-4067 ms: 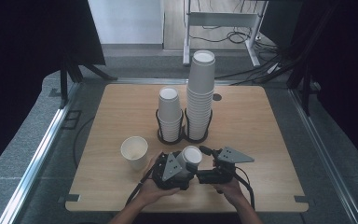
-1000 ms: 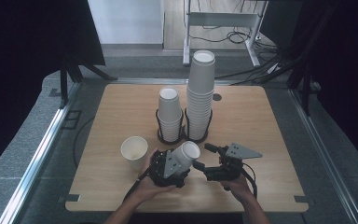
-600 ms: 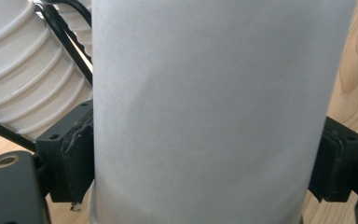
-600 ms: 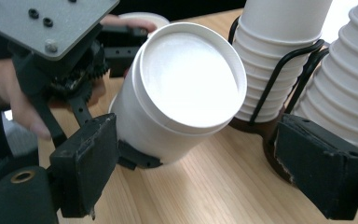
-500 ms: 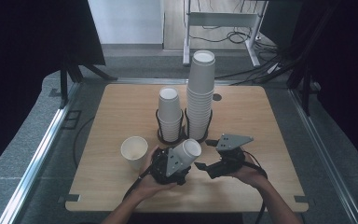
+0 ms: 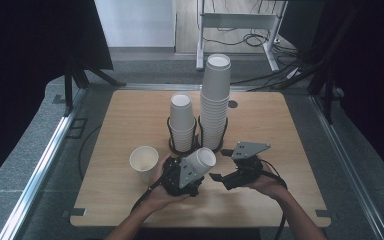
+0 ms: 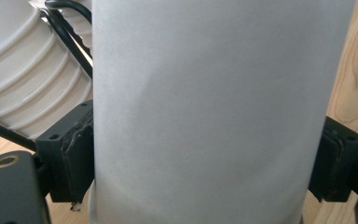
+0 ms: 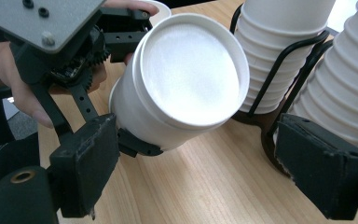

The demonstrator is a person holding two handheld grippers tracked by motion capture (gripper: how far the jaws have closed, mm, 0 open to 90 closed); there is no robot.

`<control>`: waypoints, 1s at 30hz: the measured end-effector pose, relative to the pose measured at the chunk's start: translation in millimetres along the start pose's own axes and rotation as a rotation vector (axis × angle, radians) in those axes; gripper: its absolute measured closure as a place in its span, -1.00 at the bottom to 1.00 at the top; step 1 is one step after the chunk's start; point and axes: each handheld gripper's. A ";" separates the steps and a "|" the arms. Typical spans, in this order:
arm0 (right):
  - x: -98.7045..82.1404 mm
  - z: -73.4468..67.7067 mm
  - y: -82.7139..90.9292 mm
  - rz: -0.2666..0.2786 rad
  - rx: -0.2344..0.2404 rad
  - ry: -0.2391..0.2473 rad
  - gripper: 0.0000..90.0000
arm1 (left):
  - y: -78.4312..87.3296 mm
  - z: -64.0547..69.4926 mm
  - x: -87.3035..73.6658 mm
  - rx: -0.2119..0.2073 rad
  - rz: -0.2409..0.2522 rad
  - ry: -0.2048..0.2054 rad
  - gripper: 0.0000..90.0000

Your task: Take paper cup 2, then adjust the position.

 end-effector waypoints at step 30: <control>35.9 1.8 -38.0 -0.462 0.082 0.231 -0.71 | -9.3 12.0 6.6 0.036 -0.055 -0.202 -0.72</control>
Point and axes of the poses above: each handheld gripper's, and its own axes: y roughly backward along the jaws, x roughly out of its top, z roughly to its right, and after that the axes turned 5 degrees about z, right-handed
